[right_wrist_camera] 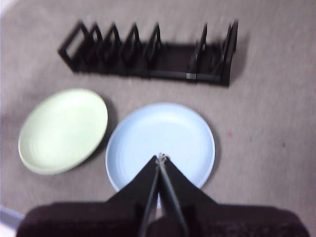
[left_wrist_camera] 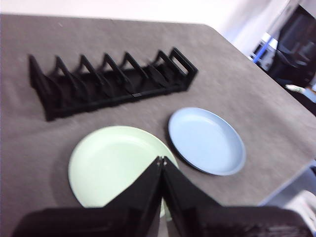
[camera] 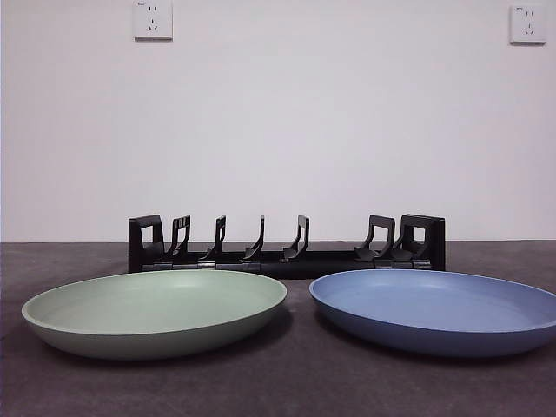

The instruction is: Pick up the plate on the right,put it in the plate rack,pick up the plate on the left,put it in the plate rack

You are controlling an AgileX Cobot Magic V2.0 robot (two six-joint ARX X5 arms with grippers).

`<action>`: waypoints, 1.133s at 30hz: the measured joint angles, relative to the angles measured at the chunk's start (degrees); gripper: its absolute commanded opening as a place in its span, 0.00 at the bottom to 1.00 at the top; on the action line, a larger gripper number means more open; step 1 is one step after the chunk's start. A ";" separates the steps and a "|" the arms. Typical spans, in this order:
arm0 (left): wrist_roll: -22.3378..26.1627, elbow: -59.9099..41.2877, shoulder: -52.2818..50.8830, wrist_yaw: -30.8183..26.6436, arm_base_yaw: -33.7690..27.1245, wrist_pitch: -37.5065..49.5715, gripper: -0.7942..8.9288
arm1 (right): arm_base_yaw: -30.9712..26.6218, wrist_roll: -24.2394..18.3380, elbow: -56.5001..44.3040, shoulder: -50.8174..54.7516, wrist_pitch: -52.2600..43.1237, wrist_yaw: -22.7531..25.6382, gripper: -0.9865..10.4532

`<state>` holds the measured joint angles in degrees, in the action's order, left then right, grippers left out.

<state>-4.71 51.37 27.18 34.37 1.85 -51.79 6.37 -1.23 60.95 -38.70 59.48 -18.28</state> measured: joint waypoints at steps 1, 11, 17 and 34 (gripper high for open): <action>0.04 0.00 0.15 0.76 0.07 -0.37 0.08 | 0.00 -0.66 0.22 -0.37 1.09 0.00 0.09; 0.22 0.04 2.36 4.94 1.18 -0.96 0.71 | 0.00 -2.64 0.72 -0.98 2.25 -0.17 0.53; 4.68 1.62 6.82 6.32 4.00 -1.20 0.73 | 0.00 -2.01 1.07 -2.97 2.19 -0.17 0.56; 17.49 13.97 24.94 6.03 19.37 -2.99 0.72 | 0.00 -0.83 1.09 -38.36 -5.75 2.51 0.55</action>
<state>12.78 65.34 52.12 40.40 21.21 -54.78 6.37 -2.07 62.04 -77.06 53.74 -15.77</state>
